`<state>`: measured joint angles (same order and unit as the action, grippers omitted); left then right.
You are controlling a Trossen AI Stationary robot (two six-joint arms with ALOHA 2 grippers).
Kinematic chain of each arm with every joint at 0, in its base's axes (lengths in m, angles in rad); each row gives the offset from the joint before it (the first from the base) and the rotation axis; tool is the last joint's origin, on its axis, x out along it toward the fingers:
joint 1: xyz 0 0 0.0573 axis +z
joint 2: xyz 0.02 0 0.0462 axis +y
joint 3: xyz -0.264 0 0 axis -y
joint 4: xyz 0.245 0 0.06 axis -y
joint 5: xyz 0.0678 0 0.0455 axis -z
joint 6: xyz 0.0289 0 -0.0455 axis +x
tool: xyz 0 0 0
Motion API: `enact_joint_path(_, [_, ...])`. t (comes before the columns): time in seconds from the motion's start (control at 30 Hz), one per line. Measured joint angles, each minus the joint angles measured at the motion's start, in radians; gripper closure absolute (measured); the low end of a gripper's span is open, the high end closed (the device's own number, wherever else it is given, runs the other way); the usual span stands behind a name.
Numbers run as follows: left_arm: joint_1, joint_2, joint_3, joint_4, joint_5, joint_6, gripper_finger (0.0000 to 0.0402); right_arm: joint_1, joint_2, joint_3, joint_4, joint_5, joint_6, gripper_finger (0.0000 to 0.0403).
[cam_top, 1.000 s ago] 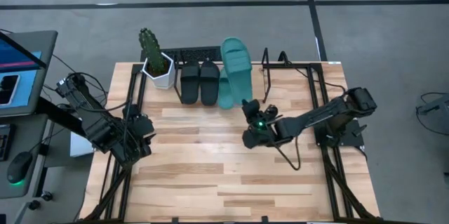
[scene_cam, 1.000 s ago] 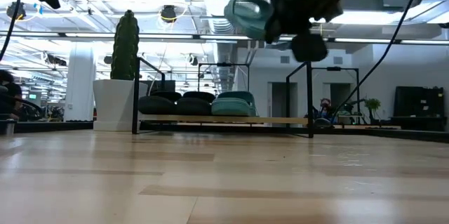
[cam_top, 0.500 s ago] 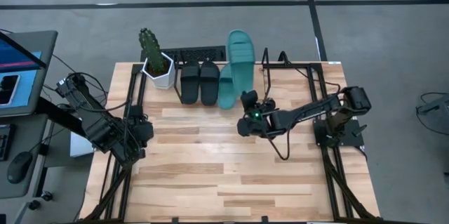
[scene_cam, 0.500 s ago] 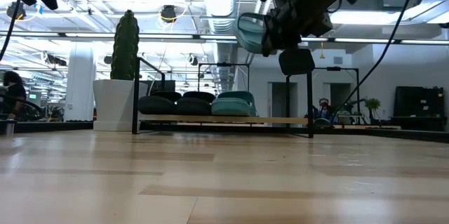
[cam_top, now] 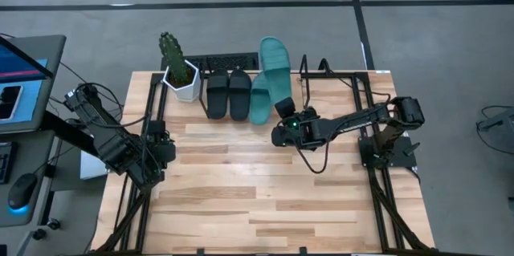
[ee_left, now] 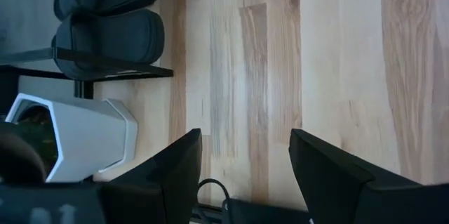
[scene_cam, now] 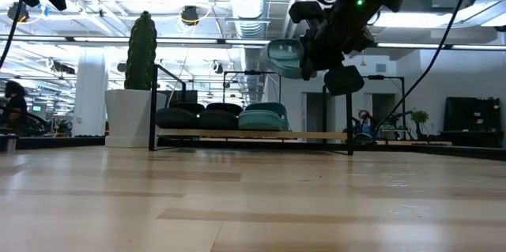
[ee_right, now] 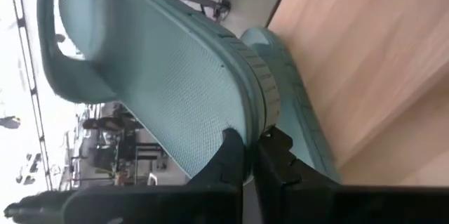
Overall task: Pick and place slides into the shelf
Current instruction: Put the green slides on the shelf
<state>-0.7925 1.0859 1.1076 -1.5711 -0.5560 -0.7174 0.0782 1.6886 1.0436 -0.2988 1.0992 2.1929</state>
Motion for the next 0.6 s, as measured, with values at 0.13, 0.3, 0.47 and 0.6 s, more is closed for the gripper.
enact_joint_path(0.13, [0.0,0.0,0.0,0.0,-0.007,0.001,0.0197,-0.027,0.0,0.0,-0.015,-0.024,0.003,0.0402])
enact_joint_path(0.3, [0.0,0.0,0.0,0.0,-0.011,0.033,0.0197,-0.054,0.0,0.0,-0.063,-0.065,0.007,0.0402])
enact_joint_path(0.47, [0.0,0.0,0.0,0.0,-0.037,0.038,0.0197,-0.07,-0.025,0.0,-0.148,-0.109,0.014,0.0402])
enact_joint_path(0.6, [0.0,0.0,0.0,0.0,-0.039,0.044,0.0197,-0.074,-0.066,0.0,-0.233,-0.148,0.018,0.0402])
